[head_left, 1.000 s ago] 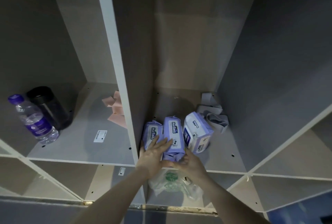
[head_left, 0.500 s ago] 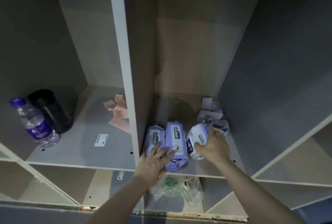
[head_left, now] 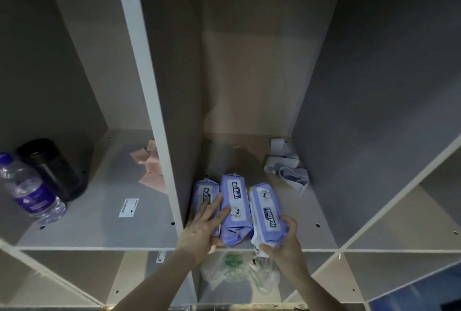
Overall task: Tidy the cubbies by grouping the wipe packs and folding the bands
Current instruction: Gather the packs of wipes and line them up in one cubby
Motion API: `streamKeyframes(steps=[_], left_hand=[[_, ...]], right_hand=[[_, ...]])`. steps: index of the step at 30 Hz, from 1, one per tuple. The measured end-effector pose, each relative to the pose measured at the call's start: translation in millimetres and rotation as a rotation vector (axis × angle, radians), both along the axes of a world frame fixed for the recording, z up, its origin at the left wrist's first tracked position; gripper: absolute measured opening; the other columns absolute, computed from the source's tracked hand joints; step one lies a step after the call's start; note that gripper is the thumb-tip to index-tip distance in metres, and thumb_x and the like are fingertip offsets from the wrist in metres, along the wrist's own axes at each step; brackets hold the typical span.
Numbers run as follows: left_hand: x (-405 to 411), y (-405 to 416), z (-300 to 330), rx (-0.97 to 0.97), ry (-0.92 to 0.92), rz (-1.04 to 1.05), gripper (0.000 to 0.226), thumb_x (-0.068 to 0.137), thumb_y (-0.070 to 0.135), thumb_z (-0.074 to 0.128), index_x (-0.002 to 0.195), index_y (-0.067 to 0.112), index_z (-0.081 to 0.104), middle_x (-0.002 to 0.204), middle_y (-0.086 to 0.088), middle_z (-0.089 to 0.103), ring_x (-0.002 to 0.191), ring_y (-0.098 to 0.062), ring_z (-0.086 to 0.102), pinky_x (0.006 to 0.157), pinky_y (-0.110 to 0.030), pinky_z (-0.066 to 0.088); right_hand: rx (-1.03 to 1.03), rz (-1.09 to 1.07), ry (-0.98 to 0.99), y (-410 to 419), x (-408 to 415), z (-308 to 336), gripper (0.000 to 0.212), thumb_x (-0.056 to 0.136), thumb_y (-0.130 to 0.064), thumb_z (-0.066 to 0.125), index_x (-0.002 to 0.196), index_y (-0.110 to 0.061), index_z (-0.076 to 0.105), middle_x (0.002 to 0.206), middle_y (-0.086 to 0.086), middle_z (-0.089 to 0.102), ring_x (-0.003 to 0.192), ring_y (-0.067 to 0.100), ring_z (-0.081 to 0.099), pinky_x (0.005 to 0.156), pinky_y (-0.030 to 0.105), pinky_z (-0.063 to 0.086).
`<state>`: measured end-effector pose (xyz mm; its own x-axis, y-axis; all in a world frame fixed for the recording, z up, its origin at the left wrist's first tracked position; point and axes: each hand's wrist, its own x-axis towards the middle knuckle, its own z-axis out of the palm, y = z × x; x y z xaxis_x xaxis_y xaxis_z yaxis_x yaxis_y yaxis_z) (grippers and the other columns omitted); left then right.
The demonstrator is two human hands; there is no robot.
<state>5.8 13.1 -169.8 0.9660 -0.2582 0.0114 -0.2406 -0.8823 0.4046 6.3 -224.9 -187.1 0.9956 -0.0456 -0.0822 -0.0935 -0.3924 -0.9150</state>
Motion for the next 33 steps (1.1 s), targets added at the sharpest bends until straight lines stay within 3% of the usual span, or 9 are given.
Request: streamKeyframes(steps=[4, 7, 9, 11, 14, 15, 23, 26, 33], left_hand=[[14, 1, 2, 0.069, -0.046, -0.026, 0.111, 0.082, 0.025, 0.066, 0.11, 0.076, -0.029, 0.152, 0.018, -0.011, 0.137, -0.021, -0.019, 0.115, -0.036, 0.019], [21, 2, 1, 0.21, -0.062, -0.054, 0.133, 0.046, 0.043, 0.088, 0.142, 0.052, -0.003, 0.14, 0.015, 0.049, 0.129, -0.034, 0.044, 0.081, -0.031, 0.057], [26, 0, -2, 0.365, -0.113, -0.011, 0.132, 0.025, 0.058, 0.087, 0.142, 0.036, 0.03, 0.124, 0.016, 0.063, 0.111, -0.024, 0.064, 0.061, -0.023, 0.056], [28, -4, 5, 0.425, -0.091, -0.061, 0.116, 0.033, 0.06, 0.084, 0.136, 0.037, 0.038, 0.14, 0.008, 0.052, 0.125, -0.024, 0.053, 0.063, -0.033, 0.057], [32, -9, 2, 0.372, -0.017, -0.148, 0.096, 0.081, 0.036, 0.065, 0.147, 0.038, -0.005, 0.153, 0.009, -0.022, 0.143, -0.018, -0.014, 0.102, -0.058, 0.033], [32, -12, 4, 0.337, 0.064, -0.145, 0.09, 0.087, 0.031, 0.059, 0.147, 0.039, -0.009, 0.151, 0.013, -0.028, 0.142, -0.015, -0.021, 0.106, -0.058, 0.026], [30, -4, -4, 0.114, -0.06, -0.138, 0.077, 0.077, 0.016, 0.066, 0.142, 0.039, 0.032, 0.155, 0.015, 0.023, 0.145, -0.016, 0.013, 0.111, -0.04, 0.033], [23, 3, -12, 0.065, -0.132, -0.172, 0.061, 0.065, 0.029, 0.066, 0.123, 0.04, 0.053, 0.13, 0.014, 0.06, 0.129, -0.012, 0.046, 0.081, -0.033, 0.058], [-3, 9, -12, 0.271, -0.274, -0.182, 0.069, 0.069, 0.064, 0.051, 0.134, 0.046, 0.041, 0.143, 0.018, 0.045, 0.135, -0.014, 0.032, 0.074, -0.035, 0.056]], right_hand=[[-0.287, 0.13, -0.037, 4, 20, 6, 0.086, 0.058, -0.03, 0.083, 0.129, -0.03, 0.033, 0.14, 0.005, 0.037, 0.122, 0.025, 0.05, 0.09, 0.034, 0.048], [-0.611, 0.339, -0.056, 13, 35, 22, 0.114, 0.055, -0.049, 0.075, 0.147, -0.035, 0.008, 0.157, 0.008, 0.0, 0.143, 0.033, 0.017, 0.104, 0.04, 0.039], [-0.829, 0.447, -0.091, 20, 41, 28, 0.12, 0.061, -0.054, 0.072, 0.135, -0.056, -0.023, 0.158, 0.007, -0.018, 0.145, 0.04, 0.0, 0.109, 0.044, 0.033], [-0.922, 0.475, -0.12, 23, 47, 28, 0.121, 0.068, -0.051, 0.07, 0.115, -0.064, -0.041, 0.156, 0.002, -0.026, 0.144, 0.043, -0.004, 0.106, 0.044, 0.037], [-0.94, 0.49, -0.1, 23, 60, 30, 0.113, 0.072, -0.047, 0.071, 0.126, -0.057, -0.028, 0.151, -0.006, -0.029, 0.144, 0.042, -0.001, 0.1, 0.042, 0.044], [-0.943, 0.492, -0.089, 23, 65, 33, 0.114, 0.071, -0.048, 0.072, 0.132, -0.05, -0.024, 0.152, -0.004, -0.028, 0.144, 0.042, -0.001, 0.1, 0.043, 0.043], [-0.963, 0.539, -0.12, 31, 65, 33, 0.107, 0.059, -0.065, 0.071, 0.132, -0.064, -0.007, 0.155, 0.008, -0.028, 0.142, 0.045, -0.017, 0.108, 0.047, 0.034], [-0.95, 0.5, -0.173, 33, 51, 25, 0.096, 0.058, -0.067, 0.066, 0.112, -0.08, -0.013, 0.157, 0.003, -0.021, 0.145, 0.04, -0.006, 0.099, 0.043, 0.045], [-0.909, 0.54, -0.118, 23, 24, 31, 0.089, 0.044, -0.093, 0.048, 0.111, -0.082, -0.011, 0.156, 0.0, -0.026, 0.145, 0.038, -0.011, 0.103, 0.043, 0.042]])
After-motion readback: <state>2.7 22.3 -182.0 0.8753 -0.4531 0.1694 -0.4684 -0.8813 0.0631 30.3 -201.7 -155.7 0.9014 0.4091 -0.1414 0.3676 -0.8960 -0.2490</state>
